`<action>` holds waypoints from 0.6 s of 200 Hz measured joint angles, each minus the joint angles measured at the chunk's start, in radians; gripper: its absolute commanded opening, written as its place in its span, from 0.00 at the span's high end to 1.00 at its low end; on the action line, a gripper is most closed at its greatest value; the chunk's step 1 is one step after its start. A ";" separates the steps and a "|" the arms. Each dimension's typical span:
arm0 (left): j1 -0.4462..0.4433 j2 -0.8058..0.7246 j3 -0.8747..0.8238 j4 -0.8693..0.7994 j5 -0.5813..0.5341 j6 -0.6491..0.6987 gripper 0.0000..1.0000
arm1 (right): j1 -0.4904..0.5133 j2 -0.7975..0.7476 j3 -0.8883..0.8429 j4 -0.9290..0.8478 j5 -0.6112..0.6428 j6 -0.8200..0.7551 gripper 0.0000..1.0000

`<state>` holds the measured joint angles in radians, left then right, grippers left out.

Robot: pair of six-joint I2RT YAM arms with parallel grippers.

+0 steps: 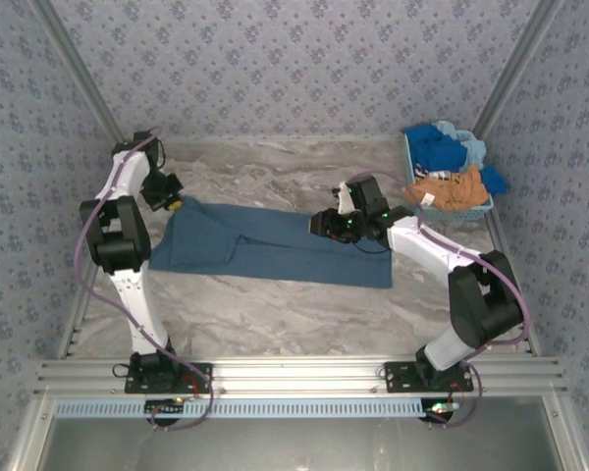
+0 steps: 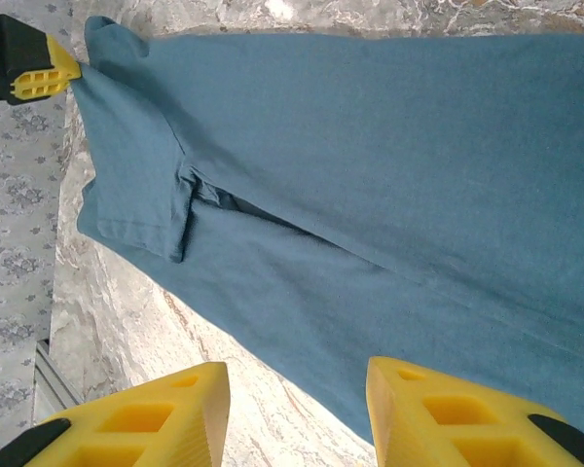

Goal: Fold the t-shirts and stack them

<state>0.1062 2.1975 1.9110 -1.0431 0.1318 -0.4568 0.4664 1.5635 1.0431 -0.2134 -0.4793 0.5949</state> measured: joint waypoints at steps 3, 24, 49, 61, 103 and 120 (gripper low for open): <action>0.000 0.004 0.001 0.003 -0.003 0.000 1.00 | 0.000 0.000 0.000 0.000 0.000 0.000 0.56; -0.012 0.024 0.006 0.029 -0.016 0.000 0.93 | 0.000 0.000 0.000 0.000 0.000 0.000 0.56; -0.027 0.035 0.021 0.032 -0.033 -0.002 0.70 | 0.000 0.000 -0.010 -0.002 0.000 0.000 0.56; -0.034 0.031 0.025 0.034 -0.058 -0.001 0.62 | -0.002 0.000 -0.016 -0.011 0.001 0.000 0.57; -0.085 -0.178 -0.176 0.075 -0.192 -0.053 0.58 | -0.064 -0.001 -0.025 -0.064 0.031 -0.009 0.56; -0.116 -0.328 -0.297 0.100 -0.179 -0.114 0.67 | -0.121 -0.001 -0.024 -0.105 0.061 -0.026 0.56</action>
<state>-0.0093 1.8698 1.6142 -0.9432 -0.0471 -0.5709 0.3454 1.5627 1.0191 -0.3183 -0.4179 0.5686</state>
